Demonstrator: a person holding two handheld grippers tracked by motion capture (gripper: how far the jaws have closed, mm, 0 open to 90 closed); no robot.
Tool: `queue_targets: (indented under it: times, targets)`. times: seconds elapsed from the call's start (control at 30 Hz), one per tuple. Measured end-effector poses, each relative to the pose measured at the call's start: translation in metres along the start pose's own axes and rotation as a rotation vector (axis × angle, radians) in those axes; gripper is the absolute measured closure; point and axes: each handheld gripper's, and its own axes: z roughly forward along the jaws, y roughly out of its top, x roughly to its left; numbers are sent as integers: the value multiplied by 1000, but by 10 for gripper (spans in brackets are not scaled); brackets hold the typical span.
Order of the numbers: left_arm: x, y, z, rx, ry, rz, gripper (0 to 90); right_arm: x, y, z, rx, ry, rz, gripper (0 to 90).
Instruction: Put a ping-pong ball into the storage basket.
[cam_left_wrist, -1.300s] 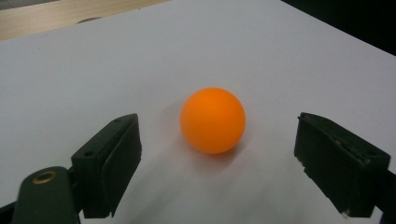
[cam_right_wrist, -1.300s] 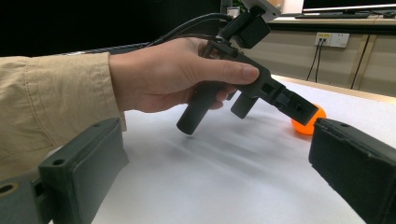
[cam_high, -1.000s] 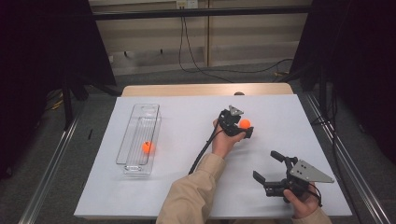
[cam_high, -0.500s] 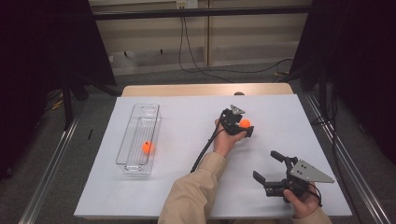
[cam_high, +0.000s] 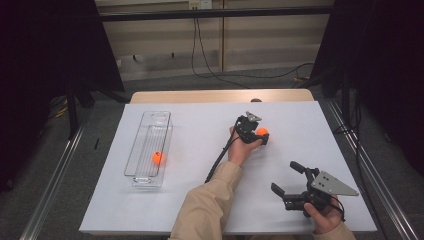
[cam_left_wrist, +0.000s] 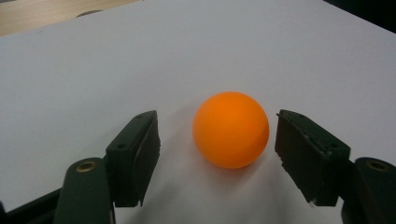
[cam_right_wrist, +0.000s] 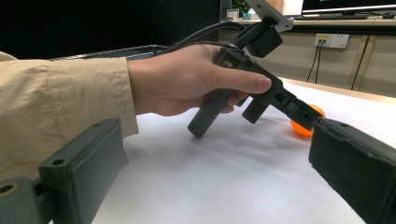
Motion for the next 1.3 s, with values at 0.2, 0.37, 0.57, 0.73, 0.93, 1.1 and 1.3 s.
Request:
queue_targets:
  times: [0.2,0.37,0.57,0.73,0.93,1.1,1.3]
  targets:
    - [0,-1,2,4,-2,6,330,0,0,0,0,2,3,29]
    - [0,0,3,7,-4,4,358,0,0,0,2,2,3,29]
    - [-1,1,5,16,-5,11,387,0,0,0,3,2,3,29]
    - [-3,2,7,23,-11,9,397,0,0,1,6,4,3,29]
    - [-3,3,9,32,-1,13,408,0,0,1,8,3,4,30]
    - [-3,4,11,52,1,13,417,0,0,0,7,2,2,30]
    - [-3,5,13,46,-3,3,471,0,0,0,7,3,5,30]
